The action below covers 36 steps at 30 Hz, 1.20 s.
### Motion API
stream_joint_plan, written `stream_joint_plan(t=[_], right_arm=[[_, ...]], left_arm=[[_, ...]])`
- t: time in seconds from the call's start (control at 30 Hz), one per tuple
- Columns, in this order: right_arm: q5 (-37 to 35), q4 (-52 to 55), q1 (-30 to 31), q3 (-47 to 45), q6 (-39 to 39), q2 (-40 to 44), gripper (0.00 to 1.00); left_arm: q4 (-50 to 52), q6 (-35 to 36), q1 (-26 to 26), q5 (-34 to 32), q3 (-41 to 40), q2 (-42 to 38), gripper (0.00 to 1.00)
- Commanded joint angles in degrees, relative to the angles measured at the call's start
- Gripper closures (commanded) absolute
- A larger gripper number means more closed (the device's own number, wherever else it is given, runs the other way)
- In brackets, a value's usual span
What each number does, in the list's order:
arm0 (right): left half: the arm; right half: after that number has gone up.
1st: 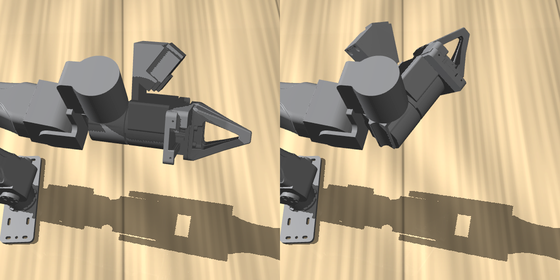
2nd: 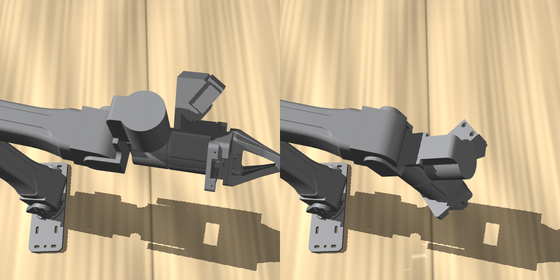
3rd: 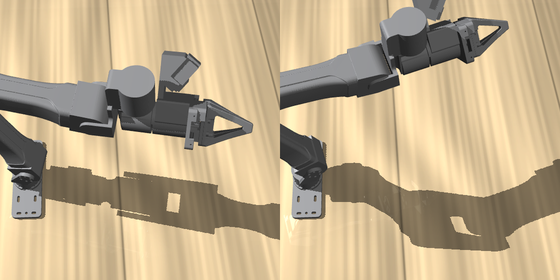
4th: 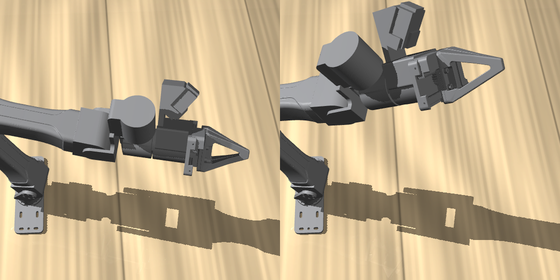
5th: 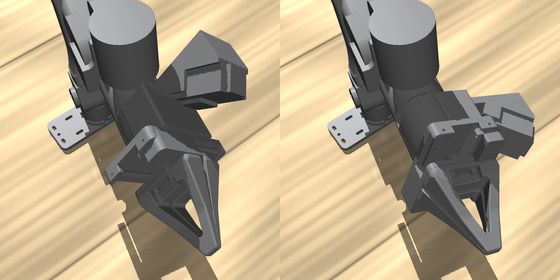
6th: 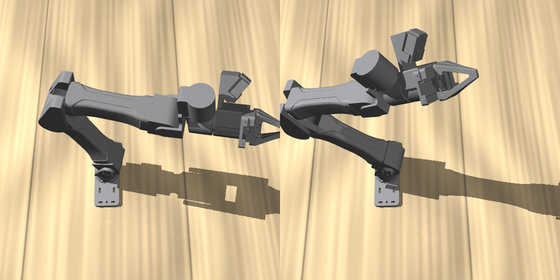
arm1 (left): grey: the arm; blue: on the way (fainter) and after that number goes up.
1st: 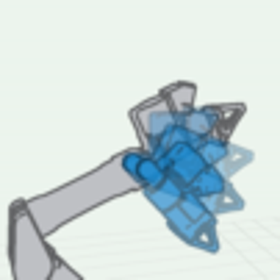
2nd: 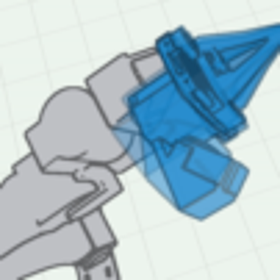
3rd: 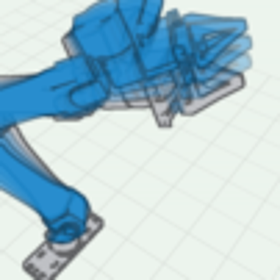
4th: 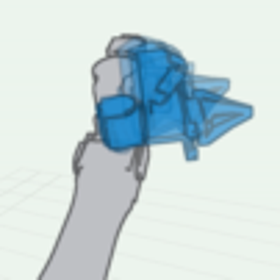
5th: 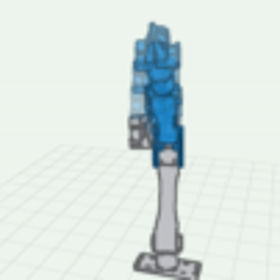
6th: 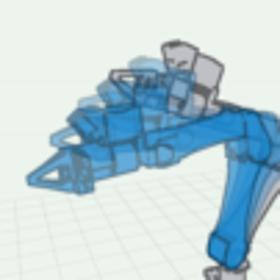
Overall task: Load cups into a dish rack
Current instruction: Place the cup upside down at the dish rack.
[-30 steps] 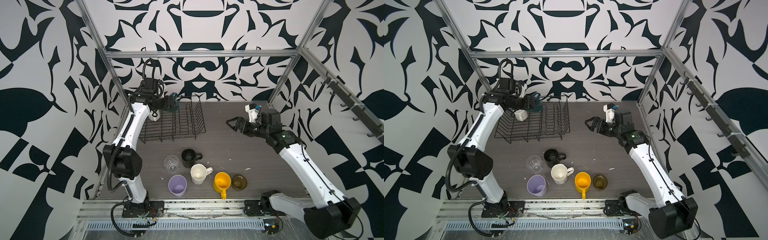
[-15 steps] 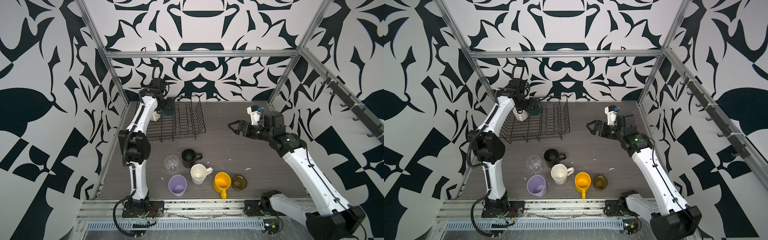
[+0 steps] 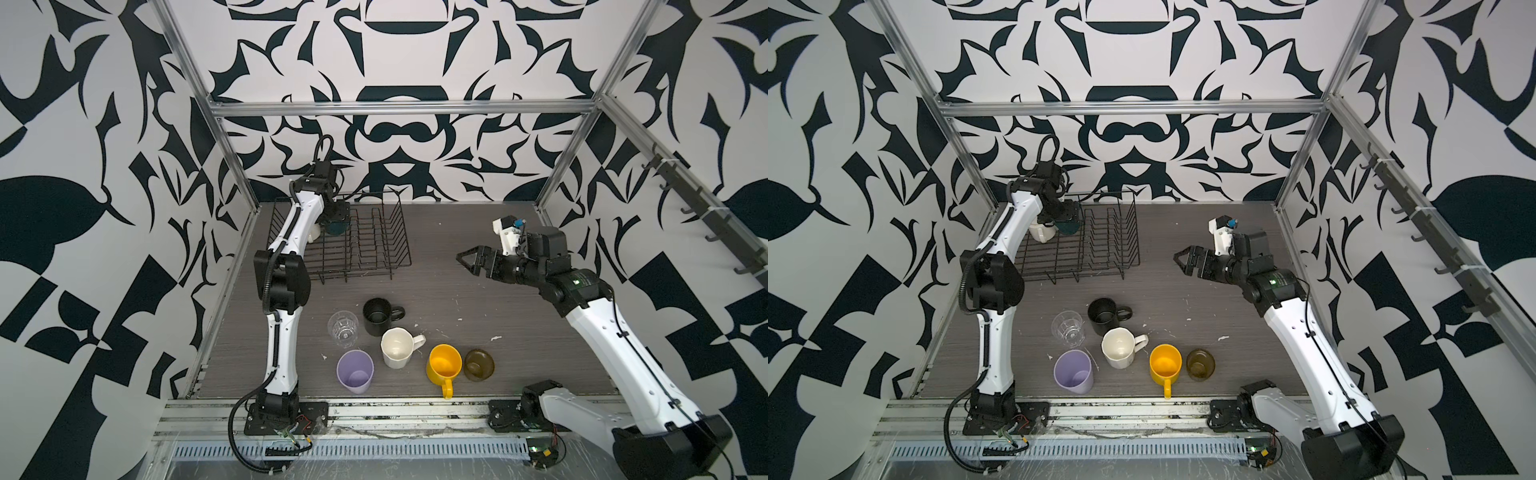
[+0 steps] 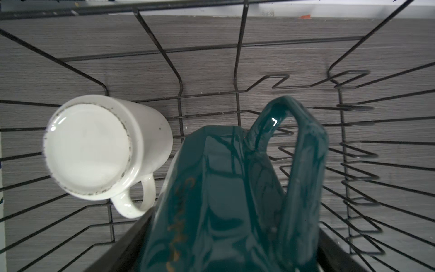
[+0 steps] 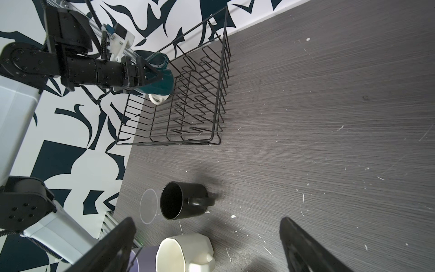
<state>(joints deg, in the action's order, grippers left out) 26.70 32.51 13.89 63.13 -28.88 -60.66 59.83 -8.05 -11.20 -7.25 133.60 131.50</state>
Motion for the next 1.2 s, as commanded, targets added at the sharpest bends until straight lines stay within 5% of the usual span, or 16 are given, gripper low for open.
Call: stream_joint_plan(t=[0.0, 1.17], right_arm=[[-0.1, -1.3, -0.2, -0.6, 0.4, 0.9, 0.02], [1.2, -2.5, -0.3, -3.5, -2.0, 1.2, 0.04]], left_arm=[[1.0, 0.5, 0.5, -1.0, 2.6, 0.1, 1.00], [-2.7, -1.8, 3.7, 1.4, 5.8, 8.5, 0.97]])
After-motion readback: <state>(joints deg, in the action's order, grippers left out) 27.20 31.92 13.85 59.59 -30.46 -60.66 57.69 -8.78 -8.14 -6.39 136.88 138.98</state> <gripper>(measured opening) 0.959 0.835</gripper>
